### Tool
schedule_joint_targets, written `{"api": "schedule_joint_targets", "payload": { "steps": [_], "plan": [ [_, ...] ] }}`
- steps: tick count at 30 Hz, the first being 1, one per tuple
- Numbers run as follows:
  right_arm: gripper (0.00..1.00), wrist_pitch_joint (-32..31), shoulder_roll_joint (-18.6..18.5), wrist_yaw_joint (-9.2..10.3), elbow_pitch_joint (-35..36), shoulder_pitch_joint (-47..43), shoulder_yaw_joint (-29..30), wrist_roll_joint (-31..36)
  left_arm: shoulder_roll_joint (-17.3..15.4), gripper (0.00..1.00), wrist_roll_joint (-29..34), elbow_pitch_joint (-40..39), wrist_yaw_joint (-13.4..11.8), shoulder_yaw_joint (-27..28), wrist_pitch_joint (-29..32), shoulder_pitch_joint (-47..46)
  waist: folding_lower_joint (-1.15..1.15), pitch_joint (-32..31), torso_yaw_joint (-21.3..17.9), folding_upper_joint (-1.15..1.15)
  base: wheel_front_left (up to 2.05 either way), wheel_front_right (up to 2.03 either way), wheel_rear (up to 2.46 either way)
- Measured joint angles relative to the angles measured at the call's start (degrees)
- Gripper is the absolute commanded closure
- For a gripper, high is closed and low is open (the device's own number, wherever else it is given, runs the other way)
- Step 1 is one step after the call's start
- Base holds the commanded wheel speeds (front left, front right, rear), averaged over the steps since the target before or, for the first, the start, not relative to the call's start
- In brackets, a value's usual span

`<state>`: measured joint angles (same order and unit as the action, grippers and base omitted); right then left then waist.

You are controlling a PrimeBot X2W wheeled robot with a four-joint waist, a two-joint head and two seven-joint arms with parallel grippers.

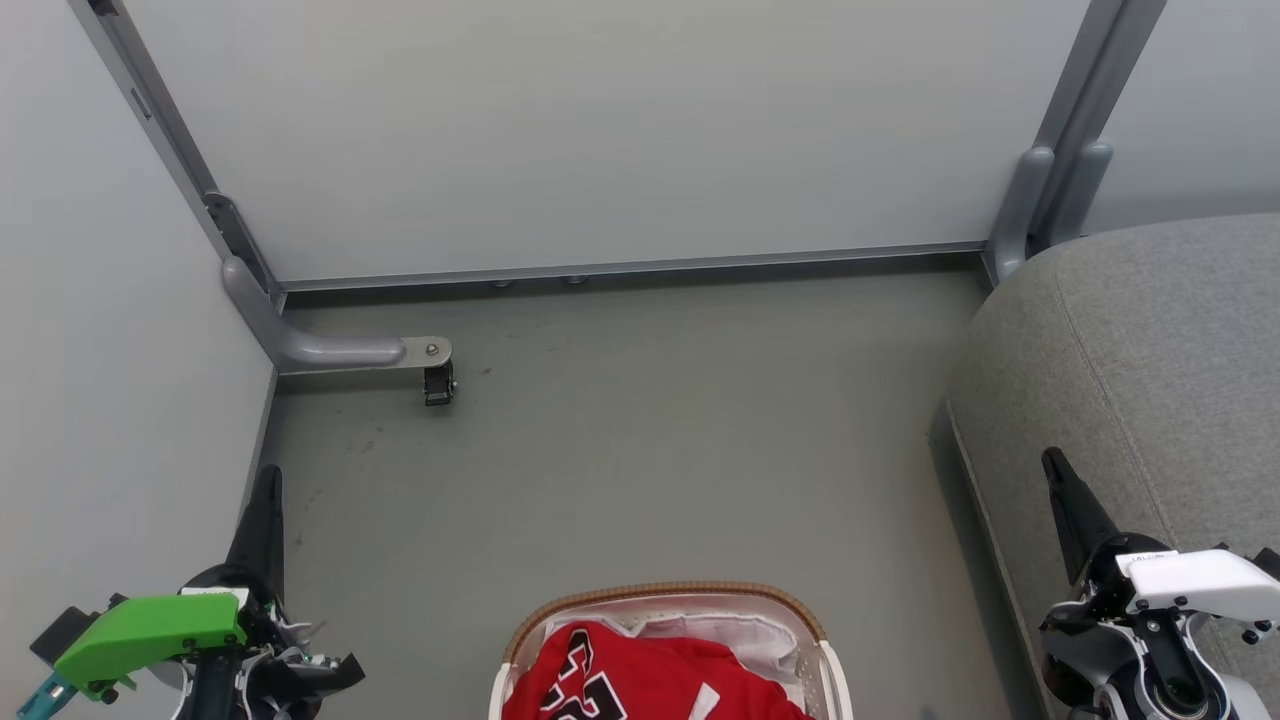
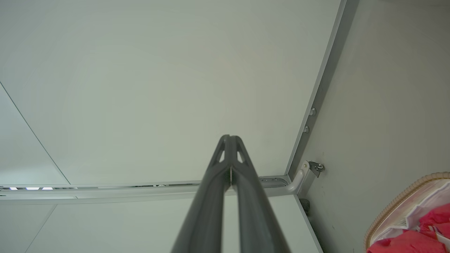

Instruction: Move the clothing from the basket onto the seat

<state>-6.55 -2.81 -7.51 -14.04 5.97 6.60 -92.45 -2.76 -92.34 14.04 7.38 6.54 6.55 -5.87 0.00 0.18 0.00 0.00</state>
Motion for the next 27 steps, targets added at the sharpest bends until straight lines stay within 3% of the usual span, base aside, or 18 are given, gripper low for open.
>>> {"api": "schedule_joint_targets", "payload": {
  "steps": [27],
  "plan": [
    [1.00, 0.00, 0.00, 0.00, 0.00, 0.00, 0.00, 0.00, 0.00, 1.00, 0.00, -0.01, 0.00, 0.00, 0.00, 0.00, 0.00, 0.00, 0.00, 0.00, 0.00, 0.00, 0.00]
  ]
}}
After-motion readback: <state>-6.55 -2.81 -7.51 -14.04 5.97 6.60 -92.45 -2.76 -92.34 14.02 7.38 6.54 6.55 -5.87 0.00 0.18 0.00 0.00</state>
